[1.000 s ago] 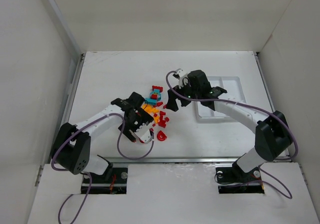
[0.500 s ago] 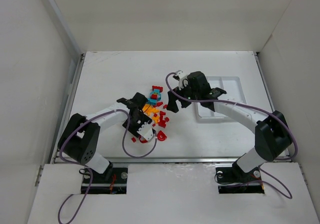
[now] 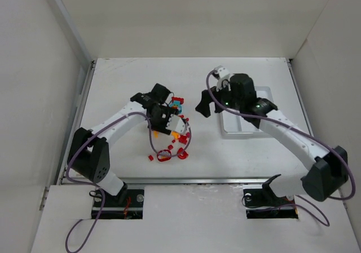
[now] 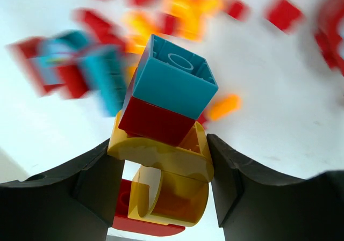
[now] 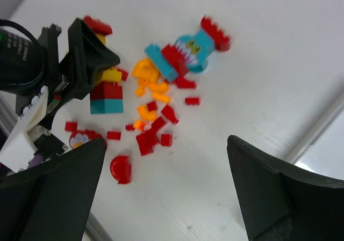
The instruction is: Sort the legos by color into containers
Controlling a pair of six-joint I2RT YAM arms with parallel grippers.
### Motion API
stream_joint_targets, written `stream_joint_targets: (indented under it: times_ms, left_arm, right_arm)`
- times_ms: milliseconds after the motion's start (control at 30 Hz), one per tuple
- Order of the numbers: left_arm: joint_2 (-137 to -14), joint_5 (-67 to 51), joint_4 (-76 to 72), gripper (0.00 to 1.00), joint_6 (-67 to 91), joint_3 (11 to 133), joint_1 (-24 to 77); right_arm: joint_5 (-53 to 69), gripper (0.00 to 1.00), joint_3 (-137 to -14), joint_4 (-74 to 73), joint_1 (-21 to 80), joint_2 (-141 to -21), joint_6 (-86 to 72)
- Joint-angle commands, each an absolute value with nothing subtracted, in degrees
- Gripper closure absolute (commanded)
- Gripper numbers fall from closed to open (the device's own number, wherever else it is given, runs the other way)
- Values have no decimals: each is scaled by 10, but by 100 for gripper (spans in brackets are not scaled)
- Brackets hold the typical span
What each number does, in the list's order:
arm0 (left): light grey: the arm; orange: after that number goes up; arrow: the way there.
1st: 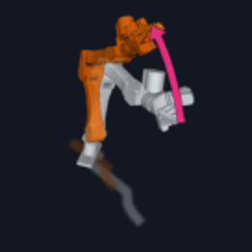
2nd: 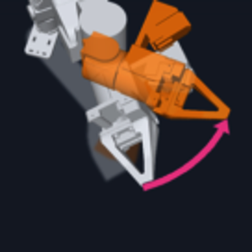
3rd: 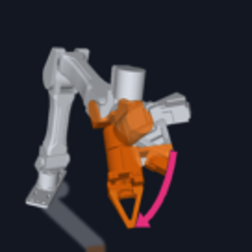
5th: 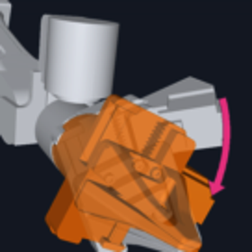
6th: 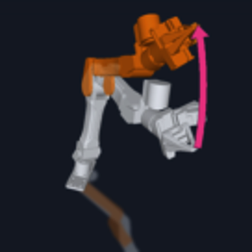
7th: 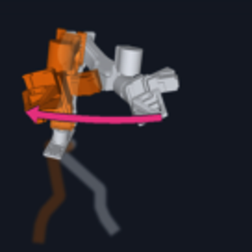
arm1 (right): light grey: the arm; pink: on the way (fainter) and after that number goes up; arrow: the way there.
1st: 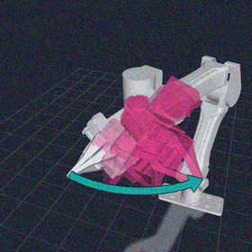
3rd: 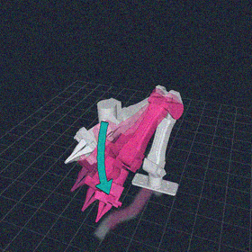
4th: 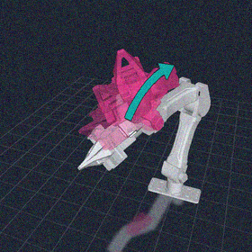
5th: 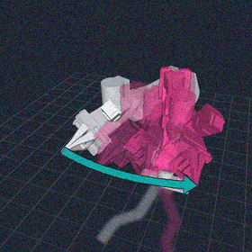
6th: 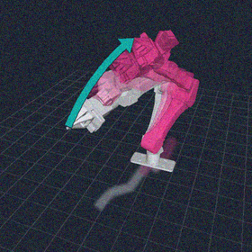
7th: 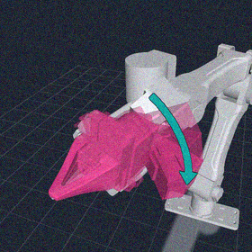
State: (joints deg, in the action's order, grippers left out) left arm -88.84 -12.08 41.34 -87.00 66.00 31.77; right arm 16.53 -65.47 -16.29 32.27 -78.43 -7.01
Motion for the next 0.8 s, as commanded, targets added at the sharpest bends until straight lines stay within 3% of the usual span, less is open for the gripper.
stream_joint_targets:
  times_ms: [0,167,333,500,767]
  left_arm:
    - [-867,-209,446,100,-763,741,316]
    - [-874,-291,427,100,-589,841,306]
    - [-886,-434,427,100,-454,881,306]
    - [-886,-530,432,100,-392,882,306]
    - [-886,-555,432,100,-392,892,306]
  right_arm:
    - [155,0,-686,-129,298,-718,-89]
    - [170,8,-686,-129,305,-685,-41]
    - [215,23,-680,-124,316,-656,2]
    - [238,24,-675,-124,334,-632,61]
    - [312,29,-657,-119,346,-650,109]
